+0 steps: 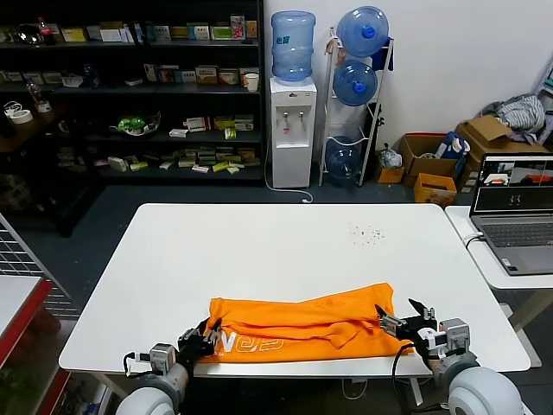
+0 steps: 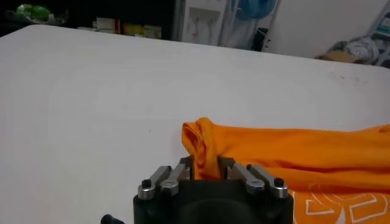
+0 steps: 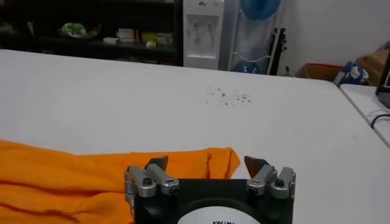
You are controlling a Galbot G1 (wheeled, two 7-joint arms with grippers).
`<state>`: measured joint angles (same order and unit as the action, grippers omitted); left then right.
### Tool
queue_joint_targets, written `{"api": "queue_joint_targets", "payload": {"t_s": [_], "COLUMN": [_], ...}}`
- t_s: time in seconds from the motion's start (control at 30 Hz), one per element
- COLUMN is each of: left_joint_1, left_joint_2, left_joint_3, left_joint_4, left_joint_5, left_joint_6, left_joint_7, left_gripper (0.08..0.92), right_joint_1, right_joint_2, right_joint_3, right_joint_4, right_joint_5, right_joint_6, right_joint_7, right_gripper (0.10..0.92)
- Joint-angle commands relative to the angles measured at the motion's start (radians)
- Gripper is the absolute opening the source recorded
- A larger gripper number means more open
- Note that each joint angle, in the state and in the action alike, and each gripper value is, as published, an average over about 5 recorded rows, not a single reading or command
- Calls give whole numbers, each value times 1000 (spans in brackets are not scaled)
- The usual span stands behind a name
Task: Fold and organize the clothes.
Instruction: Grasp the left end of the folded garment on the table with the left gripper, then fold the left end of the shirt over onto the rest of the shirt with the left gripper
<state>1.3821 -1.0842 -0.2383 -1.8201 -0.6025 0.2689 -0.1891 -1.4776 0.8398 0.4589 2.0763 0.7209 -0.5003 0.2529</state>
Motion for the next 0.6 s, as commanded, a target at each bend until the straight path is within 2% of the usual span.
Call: {"api": "queue_joint_targets", "payload": {"t_s": [0.03, 0.23, 0.4, 0.6], "left_joint_1": [8, 16, 31, 85], "left_joint_2": [-7, -11, 18, 119], "left_joint_3": [0, -10, -35, -144], "left_joint_4": [-10, -48, -88, -120], "left_joint_5": [-6, -7, -11, -32], "left_joint_6": [-3, -12, -9, -3], "left_joint_7": [-6, -19, -29, -24], "left_gripper": [291, 137, 119, 119], "right_joint_1": [-3, 0, 4, 34], "right_joint_2": [2, 6, 7, 11], "right_joint_3": [3, 0, -4, -28], "right_joint_4": [3, 2, 1, -5], "right_joint_5": [-1, -4, -6, -6], "right_joint_6": [1, 3, 5, 7], "right_joint_7": [0, 0, 0, 3], "right_gripper": [823, 823, 823, 823]}}
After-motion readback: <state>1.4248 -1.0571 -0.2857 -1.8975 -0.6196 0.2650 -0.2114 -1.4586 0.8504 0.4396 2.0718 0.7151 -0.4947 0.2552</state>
